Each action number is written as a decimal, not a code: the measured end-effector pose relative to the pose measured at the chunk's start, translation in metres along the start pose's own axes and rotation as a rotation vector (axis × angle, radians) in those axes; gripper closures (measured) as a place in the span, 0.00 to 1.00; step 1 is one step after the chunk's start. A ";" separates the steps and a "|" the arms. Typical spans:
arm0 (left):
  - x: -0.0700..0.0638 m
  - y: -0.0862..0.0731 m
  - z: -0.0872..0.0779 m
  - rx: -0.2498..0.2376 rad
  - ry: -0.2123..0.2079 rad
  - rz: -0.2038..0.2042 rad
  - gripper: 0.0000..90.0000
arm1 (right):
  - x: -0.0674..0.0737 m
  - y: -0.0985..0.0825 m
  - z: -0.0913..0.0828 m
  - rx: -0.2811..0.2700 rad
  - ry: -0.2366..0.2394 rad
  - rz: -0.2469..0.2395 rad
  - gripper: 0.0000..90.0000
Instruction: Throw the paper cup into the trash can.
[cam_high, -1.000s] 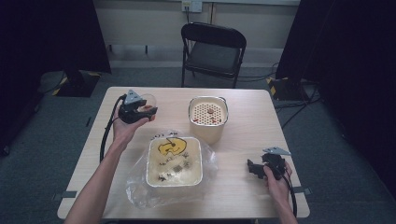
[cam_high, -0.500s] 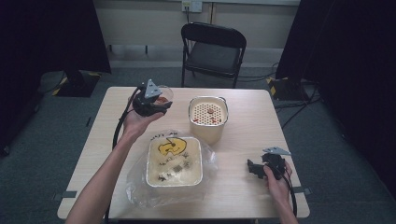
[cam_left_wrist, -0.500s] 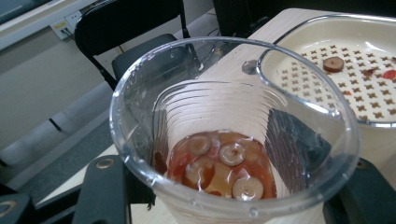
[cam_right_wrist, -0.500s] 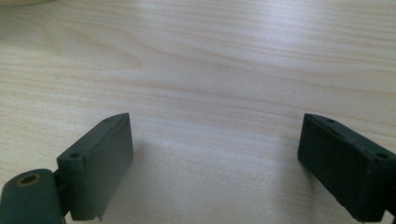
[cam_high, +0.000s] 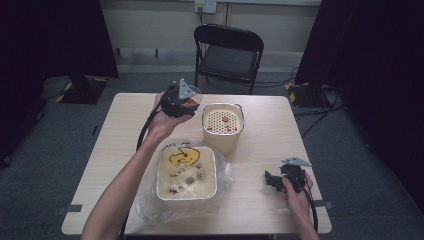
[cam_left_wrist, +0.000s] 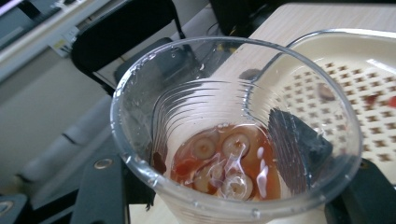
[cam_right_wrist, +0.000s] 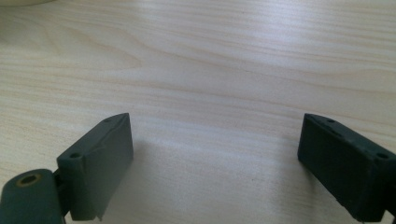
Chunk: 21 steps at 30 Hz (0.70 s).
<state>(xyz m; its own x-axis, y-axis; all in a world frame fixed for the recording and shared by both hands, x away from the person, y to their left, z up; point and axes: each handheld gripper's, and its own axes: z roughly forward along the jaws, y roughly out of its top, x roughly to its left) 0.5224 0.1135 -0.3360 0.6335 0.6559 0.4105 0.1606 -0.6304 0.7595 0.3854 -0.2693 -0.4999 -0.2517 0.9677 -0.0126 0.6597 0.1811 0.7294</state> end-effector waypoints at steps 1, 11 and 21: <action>-0.002 0.002 0.002 0.012 0.008 0.027 0.43 | 0.000 0.000 0.000 0.000 0.000 0.000 0.10; -0.016 0.016 0.015 0.002 0.087 0.157 0.42 | 0.000 0.000 0.000 0.000 0.000 -0.001 0.10; -0.027 0.022 0.024 0.009 0.170 0.310 0.43 | 0.000 0.000 0.000 0.000 0.000 0.000 0.10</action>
<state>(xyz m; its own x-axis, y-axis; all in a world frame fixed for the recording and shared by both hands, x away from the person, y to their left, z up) 0.5273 0.0723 -0.3427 0.5179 0.4925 0.6995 -0.0124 -0.8132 0.5818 0.3854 -0.2692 -0.4999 -0.2514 0.9678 -0.0125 0.6599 0.1809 0.7293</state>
